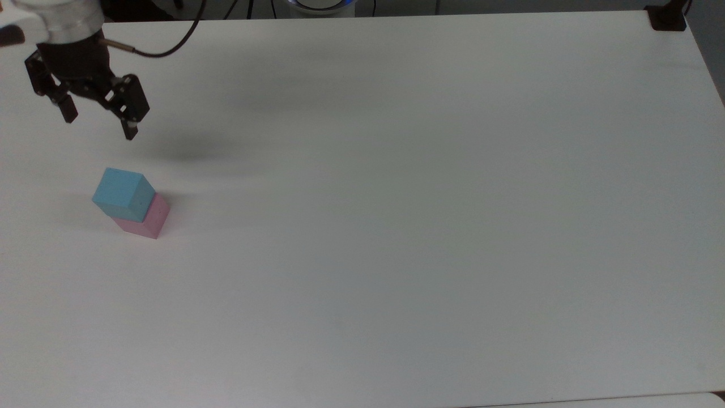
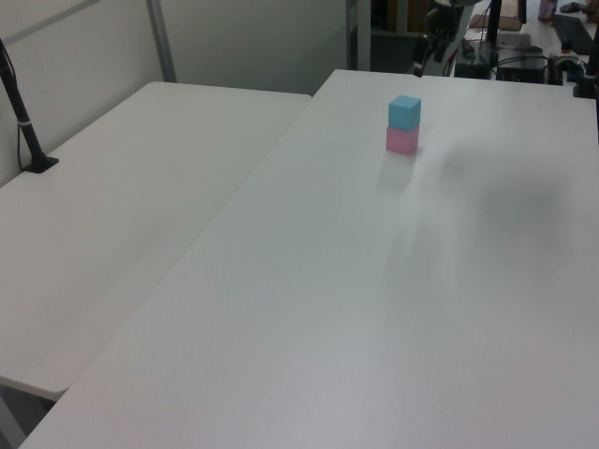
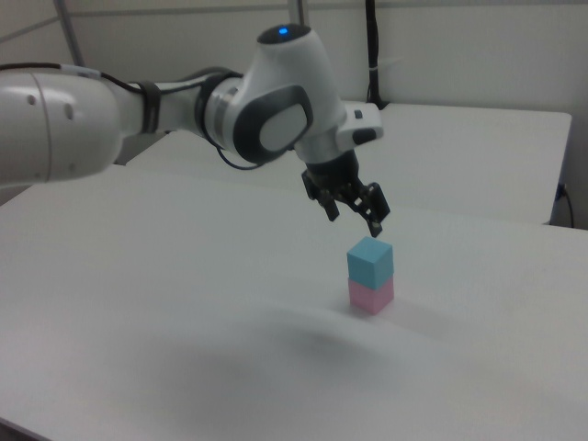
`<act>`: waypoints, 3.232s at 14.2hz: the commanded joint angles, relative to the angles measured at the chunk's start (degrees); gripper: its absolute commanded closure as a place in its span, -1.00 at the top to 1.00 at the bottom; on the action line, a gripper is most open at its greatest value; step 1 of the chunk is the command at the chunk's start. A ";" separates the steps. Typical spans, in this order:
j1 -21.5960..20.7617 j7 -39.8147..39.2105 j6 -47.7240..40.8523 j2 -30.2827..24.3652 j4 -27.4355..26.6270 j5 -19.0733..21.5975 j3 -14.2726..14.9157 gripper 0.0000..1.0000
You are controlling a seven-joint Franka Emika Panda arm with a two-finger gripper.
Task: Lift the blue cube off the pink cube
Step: 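Lower the open gripper around the blue cube and close it, then lift the blue cube off the pink cube and carry it aside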
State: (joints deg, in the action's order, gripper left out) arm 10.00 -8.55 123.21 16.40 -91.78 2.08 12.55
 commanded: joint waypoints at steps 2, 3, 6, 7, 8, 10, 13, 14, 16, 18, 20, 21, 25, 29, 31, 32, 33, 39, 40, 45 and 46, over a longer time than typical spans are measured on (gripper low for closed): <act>-0.15 0.12 6.33 6.18 1.08 0.12 0.29 1.00; -0.07 0.03 8.17 7.66 1.08 0.03 0.29 1.00; 0.20 0.12 10.12 10.13 1.08 0.12 0.29 1.00; 0.11 0.20 10.64 10.84 1.08 0.12 0.11 1.00; 0.11 0.29 11.78 11.71 1.17 0.21 -0.32 1.00; 0.11 0.21 12.93 11.90 1.17 0.73 -0.42 1.00; 0.11 0.20 13.20 12.07 1.17 0.82 -0.42 1.00; 0.02 0.29 13.20 12.07 1.17 0.91 -0.50 1.00; -0.07 0.29 13.20 12.07 1.26 1.00 -1.29 1.00; -0.07 0.38 13.20 11.99 1.26 1.09 -1.73 1.00; -0.15 1.34 13.20 11.64 1.34 1.00 -2.00 1.00; -0.24 1.43 13.11 11.37 1.34 1.09 -2.00 1.00; -0.24 1.26 13.11 10.58 1.26 1.88 -2.00 1.00; -0.24 0.12 13.11 11.20 1.08 1.53 -2.00 0.99; -0.24 -1.46 13.11 11.19 0.99 1.61 -2.00 0.57; -0.24 -2.34 13.11 11.19 0.99 1.61 -2.00 0.29; -0.15 -3.82 13.11 11.11 1.08 1.79 -2.09 -0.10; -1.55 -5.60 11.10 7.86 1.17 4.15 -2.00 -0.48; -3.04 -5.60 9.35 7.51 1.17 5.21 -1.82 -0.46; -11.39 2.12 8.27 10.13 0.99 6.36 -2.52 -0.42; -12.27 3.88 8.54 11.62 1.17 5.75 -3.40 -0.35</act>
State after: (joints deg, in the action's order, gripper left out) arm 0.29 -8.84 131.90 25.97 -89.91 7.84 9.86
